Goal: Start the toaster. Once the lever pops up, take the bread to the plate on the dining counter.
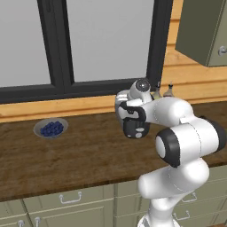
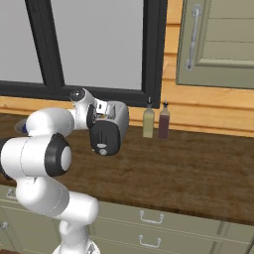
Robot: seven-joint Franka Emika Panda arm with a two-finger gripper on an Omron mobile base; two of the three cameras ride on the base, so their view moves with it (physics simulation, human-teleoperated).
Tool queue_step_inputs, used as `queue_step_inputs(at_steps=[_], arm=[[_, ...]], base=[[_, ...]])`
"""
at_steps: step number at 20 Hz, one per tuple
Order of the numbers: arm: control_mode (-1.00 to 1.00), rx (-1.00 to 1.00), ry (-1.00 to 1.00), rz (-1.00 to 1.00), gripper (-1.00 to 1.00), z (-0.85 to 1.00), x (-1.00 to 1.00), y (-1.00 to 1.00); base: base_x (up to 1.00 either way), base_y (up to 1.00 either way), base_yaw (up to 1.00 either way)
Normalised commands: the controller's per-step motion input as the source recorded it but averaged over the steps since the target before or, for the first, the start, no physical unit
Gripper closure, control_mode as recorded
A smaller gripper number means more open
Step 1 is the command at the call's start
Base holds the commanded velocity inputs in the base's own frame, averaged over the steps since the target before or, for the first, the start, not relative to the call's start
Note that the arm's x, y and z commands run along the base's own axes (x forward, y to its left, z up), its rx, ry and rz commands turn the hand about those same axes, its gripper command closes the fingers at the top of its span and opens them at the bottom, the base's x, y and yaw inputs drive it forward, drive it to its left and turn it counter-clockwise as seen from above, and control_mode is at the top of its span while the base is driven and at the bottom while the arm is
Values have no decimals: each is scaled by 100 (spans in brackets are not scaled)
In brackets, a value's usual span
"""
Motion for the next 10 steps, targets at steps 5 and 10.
queue_step_inputs(at_steps=[5, 10], arm=[[-100, 0, 0, 0, -100, 0, 0, 0], [-100, 0, 0, 0, -100, 0, 0, 0]], base=[[0, 0, 0], [0, 0, 0]])
